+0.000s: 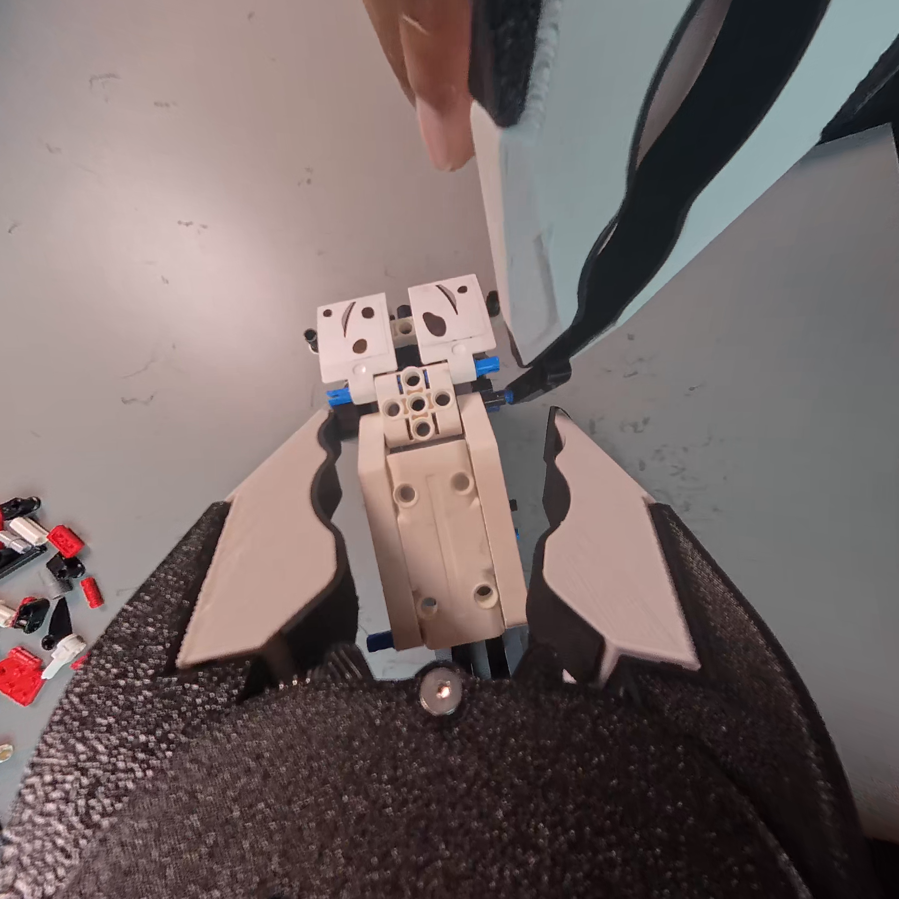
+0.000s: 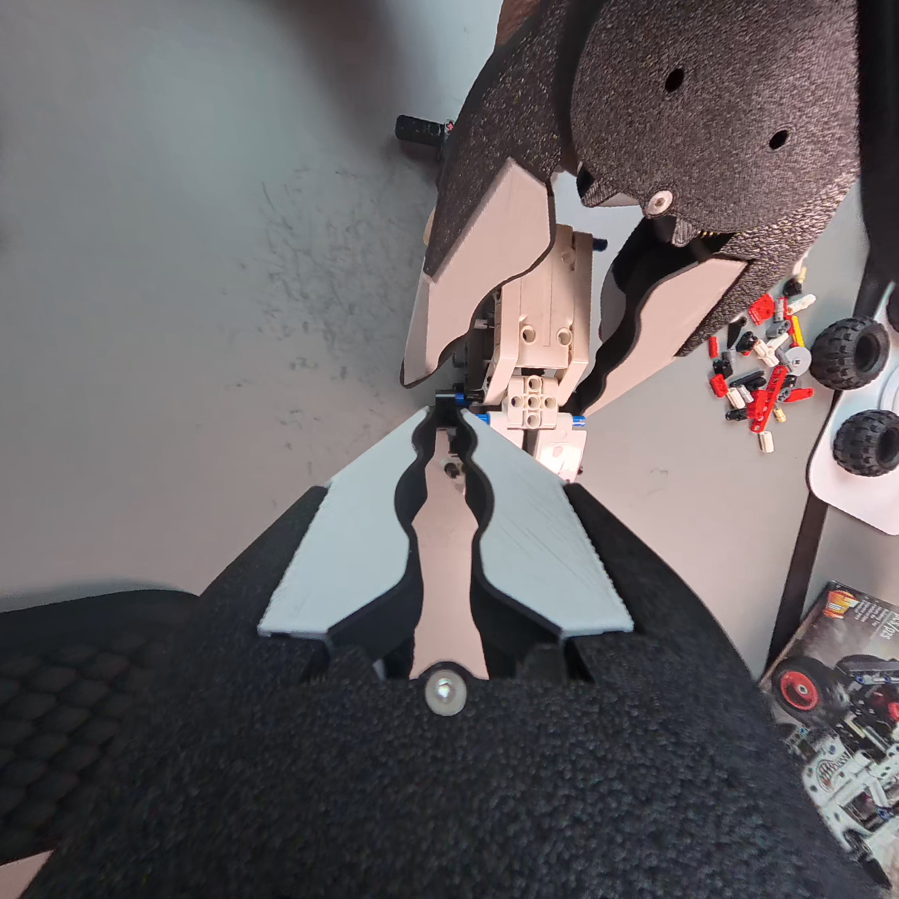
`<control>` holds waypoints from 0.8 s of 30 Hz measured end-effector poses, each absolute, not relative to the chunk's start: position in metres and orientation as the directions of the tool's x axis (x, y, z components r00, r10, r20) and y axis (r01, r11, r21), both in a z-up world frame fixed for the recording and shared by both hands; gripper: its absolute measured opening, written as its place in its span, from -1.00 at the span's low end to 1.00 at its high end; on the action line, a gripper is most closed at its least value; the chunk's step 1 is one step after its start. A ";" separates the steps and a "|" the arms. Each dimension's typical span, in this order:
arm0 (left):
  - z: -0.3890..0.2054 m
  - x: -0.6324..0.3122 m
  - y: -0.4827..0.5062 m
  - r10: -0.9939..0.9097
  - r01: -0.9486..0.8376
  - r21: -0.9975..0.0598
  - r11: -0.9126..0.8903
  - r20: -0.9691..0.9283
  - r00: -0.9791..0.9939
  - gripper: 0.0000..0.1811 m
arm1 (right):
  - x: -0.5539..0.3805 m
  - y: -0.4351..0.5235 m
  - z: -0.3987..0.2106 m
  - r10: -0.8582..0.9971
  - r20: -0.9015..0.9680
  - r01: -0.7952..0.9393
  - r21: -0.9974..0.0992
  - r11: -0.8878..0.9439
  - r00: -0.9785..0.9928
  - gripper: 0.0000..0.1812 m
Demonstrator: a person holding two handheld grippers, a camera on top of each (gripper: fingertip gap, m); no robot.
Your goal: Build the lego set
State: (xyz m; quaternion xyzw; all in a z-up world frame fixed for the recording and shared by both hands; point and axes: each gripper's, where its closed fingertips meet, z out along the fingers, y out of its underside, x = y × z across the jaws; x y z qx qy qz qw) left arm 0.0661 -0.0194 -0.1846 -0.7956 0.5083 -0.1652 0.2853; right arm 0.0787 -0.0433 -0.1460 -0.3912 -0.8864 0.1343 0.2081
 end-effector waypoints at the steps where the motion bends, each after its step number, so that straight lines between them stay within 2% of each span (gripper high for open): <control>1: -0.185 0.066 -0.020 -0.904 -0.715 -0.621 -0.320 -0.027 0.428 -0.07 | 0.078 -0.043 -0.145 0.752 0.265 0.634 -0.411 0.655 -0.604 -0.93; 12: -0.185 0.068 -0.019 -0.902 -0.706 -0.631 -0.323 -0.021 0.432 -0.08 | 0.076 -0.039 -0.149 0.771 0.250 0.632 -0.455 0.627 -0.585 -0.92; 24: -0.184 0.070 -0.018 -0.895 -0.697 -0.634 -0.334 -0.019 0.446 -0.07 | 0.076 -0.036 -0.150 0.762 0.290 0.637 -0.422 0.645 -0.580 -0.92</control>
